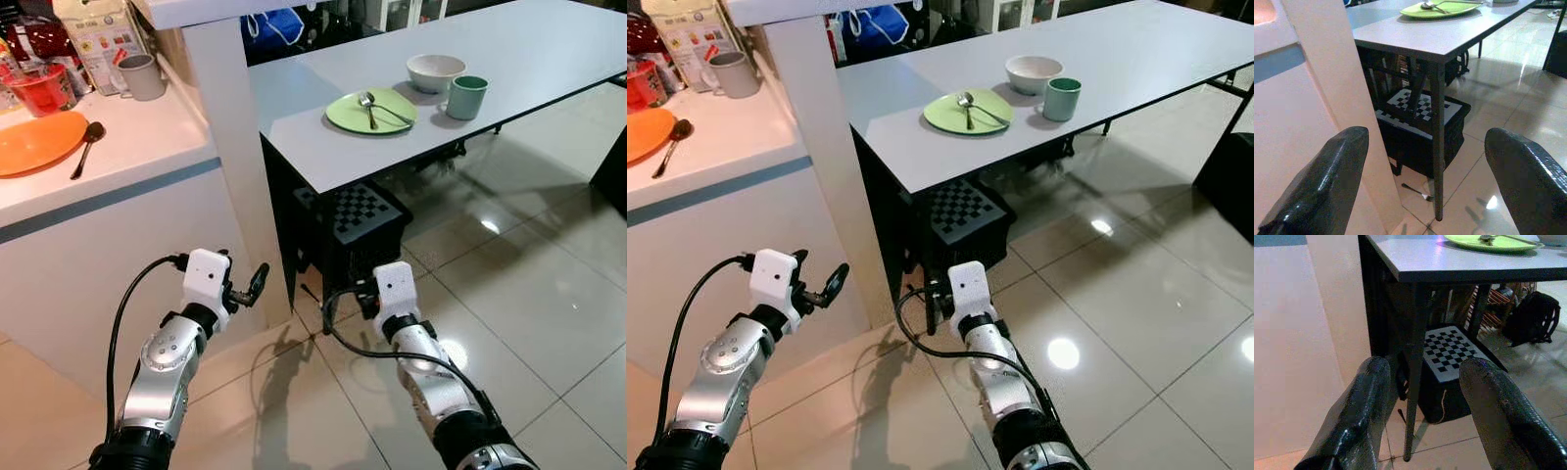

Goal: Setting the table

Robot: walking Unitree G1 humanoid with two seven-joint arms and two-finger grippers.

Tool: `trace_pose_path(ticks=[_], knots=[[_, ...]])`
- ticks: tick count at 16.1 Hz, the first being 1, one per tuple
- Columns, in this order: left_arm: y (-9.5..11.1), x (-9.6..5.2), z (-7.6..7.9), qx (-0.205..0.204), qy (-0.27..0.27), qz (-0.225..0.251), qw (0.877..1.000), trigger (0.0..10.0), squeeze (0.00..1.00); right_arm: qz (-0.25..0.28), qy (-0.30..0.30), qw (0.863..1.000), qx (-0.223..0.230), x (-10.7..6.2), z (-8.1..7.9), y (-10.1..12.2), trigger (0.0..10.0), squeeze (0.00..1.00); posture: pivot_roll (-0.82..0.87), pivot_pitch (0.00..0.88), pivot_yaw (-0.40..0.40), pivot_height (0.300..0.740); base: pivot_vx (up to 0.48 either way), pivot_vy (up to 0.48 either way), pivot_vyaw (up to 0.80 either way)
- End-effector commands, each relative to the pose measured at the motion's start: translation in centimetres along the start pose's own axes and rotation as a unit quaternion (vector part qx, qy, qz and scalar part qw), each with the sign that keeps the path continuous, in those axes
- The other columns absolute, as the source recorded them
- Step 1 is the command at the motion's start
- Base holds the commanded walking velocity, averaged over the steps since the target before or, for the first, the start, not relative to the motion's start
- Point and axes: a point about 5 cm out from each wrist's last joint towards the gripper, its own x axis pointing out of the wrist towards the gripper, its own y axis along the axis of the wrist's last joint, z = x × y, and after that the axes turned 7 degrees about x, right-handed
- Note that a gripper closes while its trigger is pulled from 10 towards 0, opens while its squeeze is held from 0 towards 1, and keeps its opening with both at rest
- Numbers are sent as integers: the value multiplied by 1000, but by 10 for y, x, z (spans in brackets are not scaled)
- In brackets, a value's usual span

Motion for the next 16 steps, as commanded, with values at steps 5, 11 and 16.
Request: trace_pose_path(ticks=[5,11,16], knots=[[0,-3,-11,36,-25,-19,999,10000,0,4,-24,1000,18,2,-2,0,10000,0,63,0,173,740,0,0,0],[-2,1,2,7,-10,-15,1000,10000,0,-3,-8,1000,1,-3,4,-4,10000,0,55,0,110,740,0,0,0],[-5,10,19,-25,4,-6,1000,10000,0,-8,-2,1000,-26,-4,23,0,10000,0,20,0,26,740,0,0,0]])
